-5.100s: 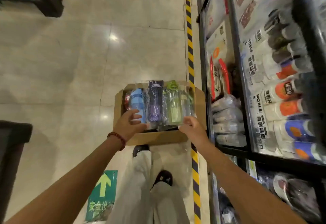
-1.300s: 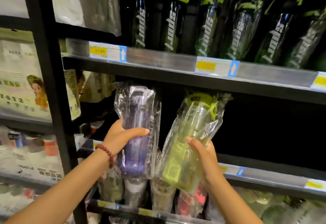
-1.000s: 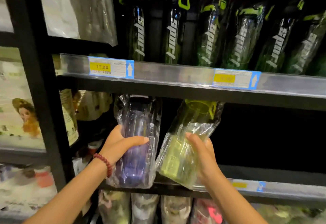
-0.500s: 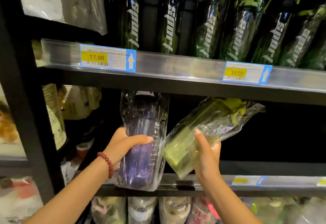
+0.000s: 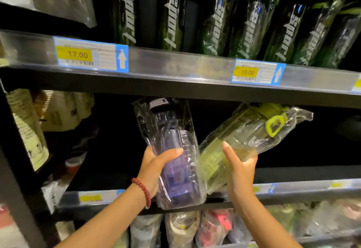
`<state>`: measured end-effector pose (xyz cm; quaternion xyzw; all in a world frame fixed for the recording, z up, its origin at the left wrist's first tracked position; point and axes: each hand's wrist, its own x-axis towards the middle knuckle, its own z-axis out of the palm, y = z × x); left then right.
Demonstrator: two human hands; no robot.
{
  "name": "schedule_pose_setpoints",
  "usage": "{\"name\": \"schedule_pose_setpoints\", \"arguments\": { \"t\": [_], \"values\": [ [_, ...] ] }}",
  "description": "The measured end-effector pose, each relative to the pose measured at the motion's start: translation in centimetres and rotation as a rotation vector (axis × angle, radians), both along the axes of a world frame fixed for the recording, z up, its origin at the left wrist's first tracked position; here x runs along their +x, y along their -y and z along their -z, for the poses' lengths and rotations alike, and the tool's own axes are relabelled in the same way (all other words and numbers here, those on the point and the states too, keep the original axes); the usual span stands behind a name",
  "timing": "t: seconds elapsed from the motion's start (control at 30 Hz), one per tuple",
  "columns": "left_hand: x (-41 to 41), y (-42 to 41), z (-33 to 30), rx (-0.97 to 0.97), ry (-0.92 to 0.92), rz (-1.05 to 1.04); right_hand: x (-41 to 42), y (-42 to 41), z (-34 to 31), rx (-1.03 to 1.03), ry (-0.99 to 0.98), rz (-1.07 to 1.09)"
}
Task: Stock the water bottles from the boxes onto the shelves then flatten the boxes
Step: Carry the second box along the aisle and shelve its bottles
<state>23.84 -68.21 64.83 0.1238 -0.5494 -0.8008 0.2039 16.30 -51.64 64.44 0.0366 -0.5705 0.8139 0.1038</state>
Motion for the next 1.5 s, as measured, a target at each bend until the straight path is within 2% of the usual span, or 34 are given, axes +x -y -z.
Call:
{"name": "schedule_pose_setpoints", "arguments": {
  "t": [0.27,0.47,0.6,0.73,0.87,1.1,1.27,1.5],
  "values": [
    [-1.7,-2.6,0.1,0.216,-0.115,-0.023,-1.3,-3.9,-0.6,0.07,0.015,0.049],
    [-2.8,-1.2,0.4,0.195,-0.13,-0.132,-1.4,-3.4,-0.5,0.053,0.002,-0.067],
    [-1.8,1.3,1.0,0.1,-0.097,-0.202,-1.6,-1.4,0.3,0.05,0.011,-0.138],
    [0.4,3.9,0.9,-0.091,-0.009,-0.209,-1.3,0.8,0.3,0.097,-0.017,-0.253],
    [2.7,5.6,0.0,-0.375,0.022,-0.32,-1.0,3.2,0.7,0.089,-0.014,-0.333],
    [4.4,8.1,-0.1,-0.755,0.19,-0.274,-0.4,6.3,0.9,0.108,0.027,-0.4],
    [4.6,9.0,0.4,-0.699,0.225,-0.315,0.0,7.4,0.9,0.105,0.023,-0.385],
    [4.4,10.8,1.2,-0.571,0.295,-0.292,0.3,7.2,1.0,0.352,-0.069,-0.441]
  ]
}}
